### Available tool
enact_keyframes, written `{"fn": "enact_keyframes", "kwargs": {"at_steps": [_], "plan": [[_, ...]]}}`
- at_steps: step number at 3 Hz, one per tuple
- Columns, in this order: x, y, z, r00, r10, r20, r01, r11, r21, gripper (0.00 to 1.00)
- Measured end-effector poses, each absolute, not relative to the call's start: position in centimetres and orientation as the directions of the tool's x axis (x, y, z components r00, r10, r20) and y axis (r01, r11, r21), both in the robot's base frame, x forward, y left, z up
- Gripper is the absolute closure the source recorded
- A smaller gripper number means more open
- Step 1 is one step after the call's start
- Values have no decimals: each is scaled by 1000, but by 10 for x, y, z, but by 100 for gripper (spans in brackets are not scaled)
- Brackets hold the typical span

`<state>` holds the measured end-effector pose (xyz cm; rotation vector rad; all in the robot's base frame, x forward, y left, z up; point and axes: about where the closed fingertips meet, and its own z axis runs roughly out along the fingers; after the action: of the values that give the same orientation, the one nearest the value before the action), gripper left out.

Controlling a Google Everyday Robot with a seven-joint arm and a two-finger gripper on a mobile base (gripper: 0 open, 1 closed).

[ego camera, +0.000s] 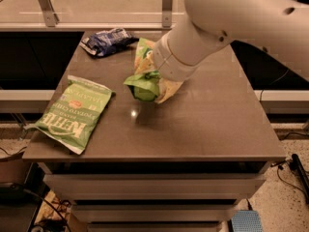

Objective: Move green rice chip bag near green jalapeno chip bag

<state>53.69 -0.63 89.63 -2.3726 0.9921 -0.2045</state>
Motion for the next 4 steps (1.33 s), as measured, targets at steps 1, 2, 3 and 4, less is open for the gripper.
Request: {"fn": "enact_keyframes", "kwargs": {"at_steps": [1, 2, 3, 4], "plan": [[524, 12, 880, 712, -696, -94, -618, -558, -554, 100], [509, 33, 859, 693, -710, -124, -641, -529, -556, 100], [497, 47, 839, 660, -734, -159, -674, -486, -556, 100], [497, 48, 838, 658, -736, -161, -676, -483, -556, 82]]}}
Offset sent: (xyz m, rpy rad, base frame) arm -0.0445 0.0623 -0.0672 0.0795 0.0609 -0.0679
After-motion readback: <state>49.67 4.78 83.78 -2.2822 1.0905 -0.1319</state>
